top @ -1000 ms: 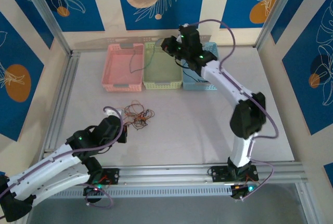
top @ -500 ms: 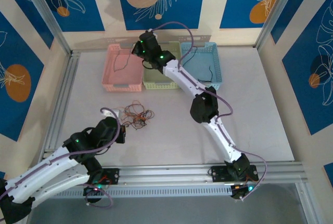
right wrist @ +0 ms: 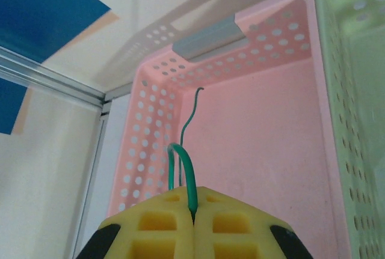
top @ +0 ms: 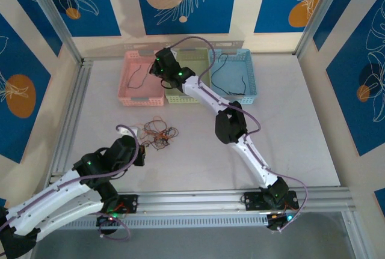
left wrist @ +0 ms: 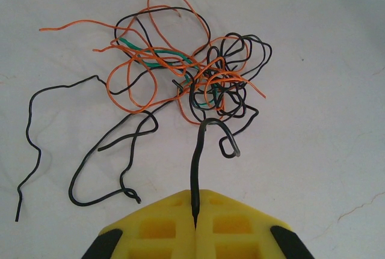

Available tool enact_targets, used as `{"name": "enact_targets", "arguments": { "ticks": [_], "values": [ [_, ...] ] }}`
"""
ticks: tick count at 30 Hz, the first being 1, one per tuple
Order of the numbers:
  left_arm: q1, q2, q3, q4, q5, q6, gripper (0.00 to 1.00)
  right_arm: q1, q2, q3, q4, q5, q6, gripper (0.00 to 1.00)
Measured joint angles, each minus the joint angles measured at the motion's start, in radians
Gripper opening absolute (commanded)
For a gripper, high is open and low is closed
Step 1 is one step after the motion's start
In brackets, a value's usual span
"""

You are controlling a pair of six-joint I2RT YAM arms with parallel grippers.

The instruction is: Untangle the cables

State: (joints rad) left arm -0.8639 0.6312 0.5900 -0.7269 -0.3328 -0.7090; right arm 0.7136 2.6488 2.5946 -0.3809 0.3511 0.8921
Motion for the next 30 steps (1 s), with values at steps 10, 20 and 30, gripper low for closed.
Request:
{"name": "enact_targets", "arguments": {
  "ticks": [10,20,30],
  "values": [
    [0.000,0.000,0.000,0.000,0.000,0.000,0.00,-0.013,0.009,-0.012,-0.061,-0.098,-0.042,0.39],
    [0.000,-0.001,0.000,0.000,0.000,0.000,0.00,-0.039,-0.036,-0.025,-0.207,-0.098,-0.132,0.50],
    [0.000,-0.001,0.000,0.001,0.000,0.000,0.00,-0.060,-0.166,-0.085,-0.275,-0.099,-0.248,0.45]
  ]
}}
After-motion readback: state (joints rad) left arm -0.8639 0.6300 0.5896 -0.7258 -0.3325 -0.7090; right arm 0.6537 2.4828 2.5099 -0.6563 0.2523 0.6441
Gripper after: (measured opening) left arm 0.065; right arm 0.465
